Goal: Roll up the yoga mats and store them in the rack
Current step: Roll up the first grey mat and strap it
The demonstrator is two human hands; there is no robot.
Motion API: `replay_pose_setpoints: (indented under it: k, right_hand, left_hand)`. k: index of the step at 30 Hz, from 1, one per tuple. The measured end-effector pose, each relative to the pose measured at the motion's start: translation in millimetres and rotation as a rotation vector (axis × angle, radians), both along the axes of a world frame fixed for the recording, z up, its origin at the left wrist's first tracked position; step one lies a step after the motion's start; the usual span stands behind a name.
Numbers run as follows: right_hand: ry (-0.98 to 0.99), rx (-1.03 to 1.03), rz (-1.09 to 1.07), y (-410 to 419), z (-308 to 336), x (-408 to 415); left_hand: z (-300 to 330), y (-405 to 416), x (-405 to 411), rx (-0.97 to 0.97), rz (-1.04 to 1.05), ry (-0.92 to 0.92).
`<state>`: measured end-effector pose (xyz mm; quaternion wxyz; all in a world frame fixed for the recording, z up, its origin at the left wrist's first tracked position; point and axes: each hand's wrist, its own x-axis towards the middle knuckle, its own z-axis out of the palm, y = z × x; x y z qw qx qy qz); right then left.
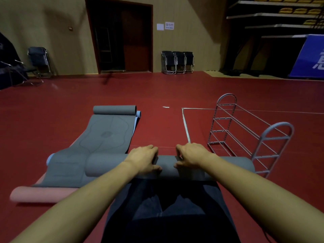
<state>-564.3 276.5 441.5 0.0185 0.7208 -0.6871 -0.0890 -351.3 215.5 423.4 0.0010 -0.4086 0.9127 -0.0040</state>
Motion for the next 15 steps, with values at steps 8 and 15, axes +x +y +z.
replay_pose_setpoints:
  k: [8,15]
  right_hand:
    - [-0.112,-0.009,-0.050,-2.7,-12.0,-4.7]
    - [-0.051,-0.034,-0.063,-13.4,-14.7,-4.6]
  left_hand:
    - [-13.6,-7.4,-0.4,0.007,0.009,-0.021]
    - [-17.0,-17.2,-7.1,-0.030,0.014,0.011]
